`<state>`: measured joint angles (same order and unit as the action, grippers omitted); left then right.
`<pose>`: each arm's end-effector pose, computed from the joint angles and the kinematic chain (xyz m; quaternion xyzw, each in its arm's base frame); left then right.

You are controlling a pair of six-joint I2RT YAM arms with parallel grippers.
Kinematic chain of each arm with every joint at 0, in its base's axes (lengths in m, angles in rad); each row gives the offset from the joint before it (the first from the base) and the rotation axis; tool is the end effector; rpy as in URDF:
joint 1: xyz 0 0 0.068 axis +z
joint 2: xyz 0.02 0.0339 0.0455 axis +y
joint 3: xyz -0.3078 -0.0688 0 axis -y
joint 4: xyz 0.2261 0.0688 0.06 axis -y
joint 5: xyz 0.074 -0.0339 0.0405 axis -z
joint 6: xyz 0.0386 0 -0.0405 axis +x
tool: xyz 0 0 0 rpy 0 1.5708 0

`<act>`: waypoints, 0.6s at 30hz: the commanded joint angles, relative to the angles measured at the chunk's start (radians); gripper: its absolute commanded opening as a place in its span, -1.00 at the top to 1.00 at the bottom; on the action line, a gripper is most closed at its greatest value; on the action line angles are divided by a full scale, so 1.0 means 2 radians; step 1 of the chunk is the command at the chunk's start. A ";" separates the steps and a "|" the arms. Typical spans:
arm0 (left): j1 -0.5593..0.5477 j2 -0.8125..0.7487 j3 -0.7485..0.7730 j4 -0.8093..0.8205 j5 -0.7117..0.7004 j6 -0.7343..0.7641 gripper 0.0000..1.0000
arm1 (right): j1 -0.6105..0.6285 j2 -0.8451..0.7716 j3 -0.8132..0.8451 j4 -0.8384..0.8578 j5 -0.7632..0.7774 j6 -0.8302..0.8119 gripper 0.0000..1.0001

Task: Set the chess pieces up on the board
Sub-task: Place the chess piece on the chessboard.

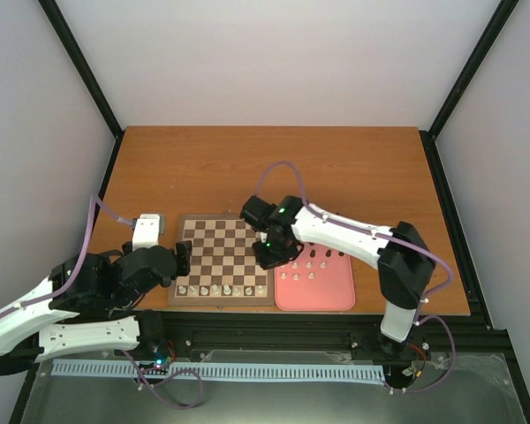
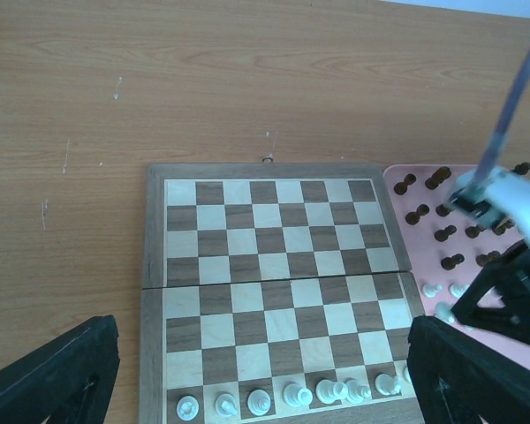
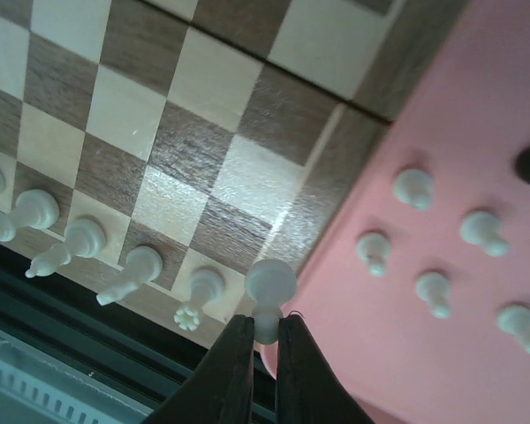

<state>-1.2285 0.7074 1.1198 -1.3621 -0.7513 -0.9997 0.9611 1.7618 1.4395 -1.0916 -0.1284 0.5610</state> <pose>0.0344 -0.0181 0.3760 -0.0103 0.8928 -0.1011 0.4389 0.1846 0.2729 0.2901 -0.2026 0.9740 0.1003 0.0125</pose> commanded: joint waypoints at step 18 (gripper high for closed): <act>0.003 -0.054 -0.006 -0.043 -0.031 -0.028 -0.99 | 0.033 0.091 0.053 -0.005 -0.026 0.001 0.88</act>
<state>-1.2285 0.6167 1.1057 -1.4216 -0.7837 -1.0431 1.0050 1.9423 1.5288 -1.0817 -0.1806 0.5617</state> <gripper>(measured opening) 0.998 0.062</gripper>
